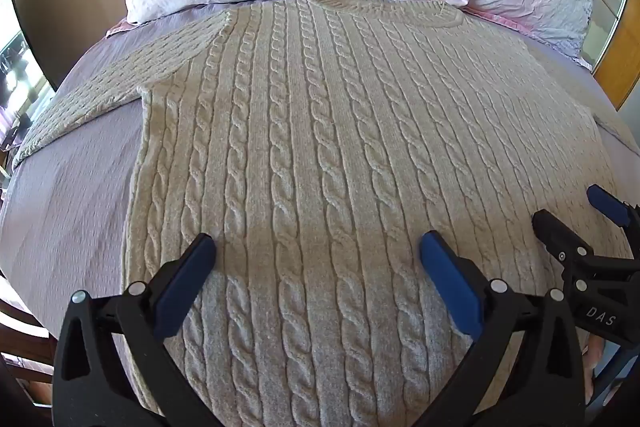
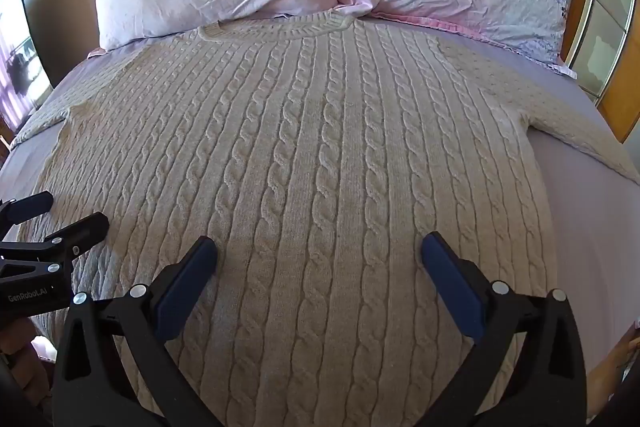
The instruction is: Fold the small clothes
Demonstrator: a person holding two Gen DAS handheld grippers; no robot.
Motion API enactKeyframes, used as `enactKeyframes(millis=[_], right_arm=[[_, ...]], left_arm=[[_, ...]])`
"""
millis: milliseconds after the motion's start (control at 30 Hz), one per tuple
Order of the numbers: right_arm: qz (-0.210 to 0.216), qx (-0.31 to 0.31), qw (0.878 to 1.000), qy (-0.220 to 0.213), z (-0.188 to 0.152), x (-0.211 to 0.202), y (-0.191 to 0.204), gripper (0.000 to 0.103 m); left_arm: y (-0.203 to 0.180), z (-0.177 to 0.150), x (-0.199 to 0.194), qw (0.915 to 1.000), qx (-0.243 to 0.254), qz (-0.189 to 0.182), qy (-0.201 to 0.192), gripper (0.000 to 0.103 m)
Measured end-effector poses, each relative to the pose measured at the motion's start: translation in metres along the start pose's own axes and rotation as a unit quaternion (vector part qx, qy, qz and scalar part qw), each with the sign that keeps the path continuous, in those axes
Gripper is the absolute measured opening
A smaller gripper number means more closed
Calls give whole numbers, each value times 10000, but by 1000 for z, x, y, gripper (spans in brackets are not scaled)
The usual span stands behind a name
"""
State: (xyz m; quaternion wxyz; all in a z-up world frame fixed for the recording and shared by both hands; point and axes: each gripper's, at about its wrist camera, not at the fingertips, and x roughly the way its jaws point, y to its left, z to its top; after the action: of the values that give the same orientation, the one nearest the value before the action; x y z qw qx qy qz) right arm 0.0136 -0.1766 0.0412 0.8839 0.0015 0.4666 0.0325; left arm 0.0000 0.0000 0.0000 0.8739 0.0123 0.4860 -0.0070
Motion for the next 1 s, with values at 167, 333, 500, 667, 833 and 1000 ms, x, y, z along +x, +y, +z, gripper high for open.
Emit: enactKeyframes(millis=[167, 333, 500, 667, 833, 1000], right_arm=[[-3, 11, 10000, 12, 0, 1, 0, 102], [5, 5, 10000, 24, 0, 2, 1, 102], [4, 4, 10000, 33, 0, 2, 1, 102], [4, 6, 10000, 43, 0, 2, 1, 102], [2, 7, 10000, 48, -1, 2, 2, 102], [1, 8, 10000, 57, -1, 3, 2, 102]], left_arm=[[0, 0, 0, 10000, 3, 2, 3, 101], [0, 0, 0, 10000, 3, 2, -1, 101], [0, 0, 0, 10000, 2, 2, 0, 101], [0, 0, 0, 10000, 2, 2, -2, 101], [0, 0, 0, 10000, 2, 2, -3, 101], [0, 0, 0, 10000, 3, 2, -5, 101]])
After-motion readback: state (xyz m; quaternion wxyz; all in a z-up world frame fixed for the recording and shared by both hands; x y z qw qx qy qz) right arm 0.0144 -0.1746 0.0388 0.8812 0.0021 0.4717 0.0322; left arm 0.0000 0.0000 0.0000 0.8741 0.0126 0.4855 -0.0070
